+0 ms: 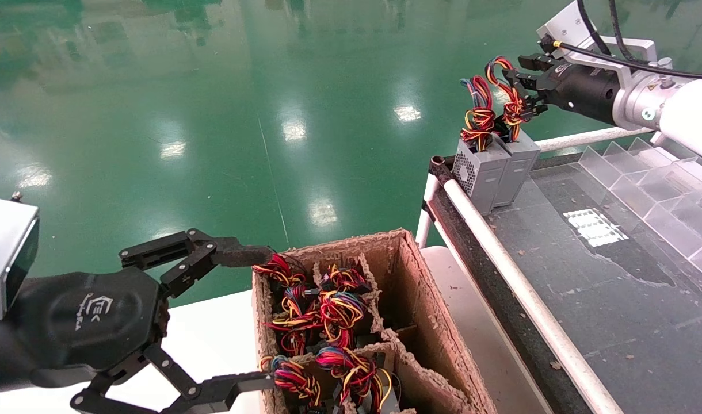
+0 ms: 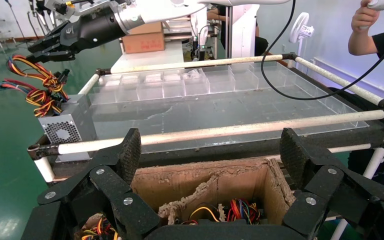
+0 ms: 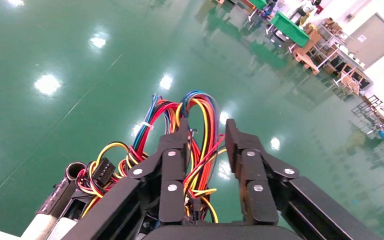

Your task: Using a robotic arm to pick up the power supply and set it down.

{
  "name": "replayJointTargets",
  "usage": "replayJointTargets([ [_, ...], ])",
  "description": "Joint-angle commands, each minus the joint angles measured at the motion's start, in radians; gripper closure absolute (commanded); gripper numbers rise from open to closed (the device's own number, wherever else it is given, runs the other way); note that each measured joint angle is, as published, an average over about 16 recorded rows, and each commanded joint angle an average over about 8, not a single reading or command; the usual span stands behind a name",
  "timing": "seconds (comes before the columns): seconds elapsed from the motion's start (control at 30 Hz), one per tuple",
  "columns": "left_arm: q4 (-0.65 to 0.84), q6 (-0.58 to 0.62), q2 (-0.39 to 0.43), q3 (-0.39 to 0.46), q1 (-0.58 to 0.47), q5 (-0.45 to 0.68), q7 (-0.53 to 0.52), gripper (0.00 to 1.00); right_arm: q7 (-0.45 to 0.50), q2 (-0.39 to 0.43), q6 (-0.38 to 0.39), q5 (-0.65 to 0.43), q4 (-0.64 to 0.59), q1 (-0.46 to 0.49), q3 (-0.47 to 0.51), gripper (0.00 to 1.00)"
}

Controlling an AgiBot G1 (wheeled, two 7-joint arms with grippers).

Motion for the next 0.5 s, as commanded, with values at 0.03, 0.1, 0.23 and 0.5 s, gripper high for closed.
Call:
replayJointTargets([
  [0.03, 0.000, 0.000, 0.000, 0.000, 0.000, 0.000, 0.000, 0.00, 0.001, 0.001, 0.002, 0.000, 0.000, 0.001, 0.000, 0.00],
  [0.1, 0.000, 0.000, 0.000, 0.000, 0.000, 0.000, 0.000, 0.00, 0.005, 0.004, -0.003, 0.003, 0.001, 0.003, 0.002, 0.00],
  [0.23, 0.000, 0.000, 0.000, 0.000, 0.000, 0.000, 0.000, 0.00, 0.019, 0.019, -0.034, 0.024, 0.006, 0.014, 0.017, 0.00],
  [0.5, 0.000, 0.000, 0.000, -0.001, 0.000, 0.001, -0.001, 0.00, 0.063, 0.074, -0.151, 0.114, 0.023, 0.040, 0.079, 0.00],
])
